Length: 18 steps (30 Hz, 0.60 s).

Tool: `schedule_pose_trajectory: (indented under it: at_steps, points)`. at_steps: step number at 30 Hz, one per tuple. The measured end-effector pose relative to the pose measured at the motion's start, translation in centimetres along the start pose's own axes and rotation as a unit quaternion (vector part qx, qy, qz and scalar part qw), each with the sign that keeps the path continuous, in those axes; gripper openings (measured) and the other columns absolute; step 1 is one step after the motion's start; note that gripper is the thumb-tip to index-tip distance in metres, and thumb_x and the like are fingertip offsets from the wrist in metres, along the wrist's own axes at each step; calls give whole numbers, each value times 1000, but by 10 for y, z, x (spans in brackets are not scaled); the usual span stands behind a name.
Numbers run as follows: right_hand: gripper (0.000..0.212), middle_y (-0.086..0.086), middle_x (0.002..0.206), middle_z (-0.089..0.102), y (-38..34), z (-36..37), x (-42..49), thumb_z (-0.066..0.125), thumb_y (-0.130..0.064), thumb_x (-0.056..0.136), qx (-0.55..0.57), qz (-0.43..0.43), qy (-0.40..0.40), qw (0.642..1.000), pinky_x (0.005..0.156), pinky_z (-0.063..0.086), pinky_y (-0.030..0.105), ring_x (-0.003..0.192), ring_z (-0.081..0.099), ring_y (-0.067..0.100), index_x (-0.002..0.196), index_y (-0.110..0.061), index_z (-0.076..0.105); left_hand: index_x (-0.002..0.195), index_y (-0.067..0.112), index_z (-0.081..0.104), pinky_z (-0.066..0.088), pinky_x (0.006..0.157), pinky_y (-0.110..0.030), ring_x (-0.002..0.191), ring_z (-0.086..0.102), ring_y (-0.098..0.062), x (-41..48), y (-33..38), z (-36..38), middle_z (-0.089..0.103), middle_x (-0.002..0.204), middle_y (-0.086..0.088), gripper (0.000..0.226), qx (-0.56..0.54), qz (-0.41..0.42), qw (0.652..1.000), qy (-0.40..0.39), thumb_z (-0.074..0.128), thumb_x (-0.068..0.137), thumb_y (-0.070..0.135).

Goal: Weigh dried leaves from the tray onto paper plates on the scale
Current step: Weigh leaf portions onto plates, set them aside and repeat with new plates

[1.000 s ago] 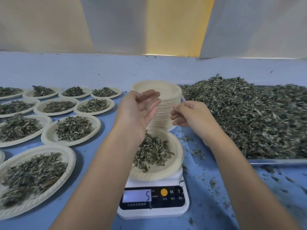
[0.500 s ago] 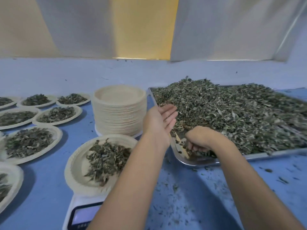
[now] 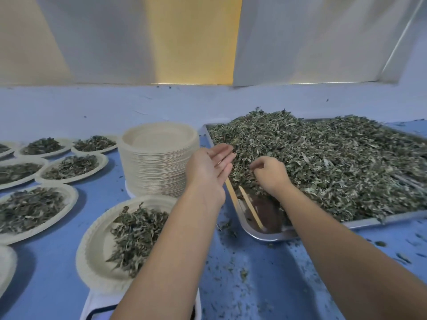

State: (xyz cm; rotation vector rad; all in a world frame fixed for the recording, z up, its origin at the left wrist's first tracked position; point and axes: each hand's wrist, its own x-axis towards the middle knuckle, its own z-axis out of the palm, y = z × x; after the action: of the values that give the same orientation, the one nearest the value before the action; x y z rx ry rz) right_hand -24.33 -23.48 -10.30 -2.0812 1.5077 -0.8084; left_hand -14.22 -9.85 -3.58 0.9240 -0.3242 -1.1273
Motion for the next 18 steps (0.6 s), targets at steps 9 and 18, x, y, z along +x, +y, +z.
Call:
schedule_pose_trajectory:
  at_steps: [9, 18]
  points:
    - [57, 19, 155, 16, -1, 45, 11, 33, -21, 101, -174, -25, -168, 970, 115, 19, 47, 143, 15, 37, 152, -13, 10, 87, 6, 61, 49, 75, -19, 86, 64, -16, 1, 9, -6, 69, 89, -5, 34, -19, -3, 1000, -13, 28, 94, 7]
    - [35, 12, 127, 51, -4, 20, 0, 36, -16, 96, -174, -38, 78, 981, 79, 39, 36, 113, 50, 32, 128, -12, 50, 85, 6, 61, 50, 76, -20, 91, 65, -18, -2, 14, -14, 69, 87, -5, 33, -32, 1, 999, -7, 29, 93, 5]
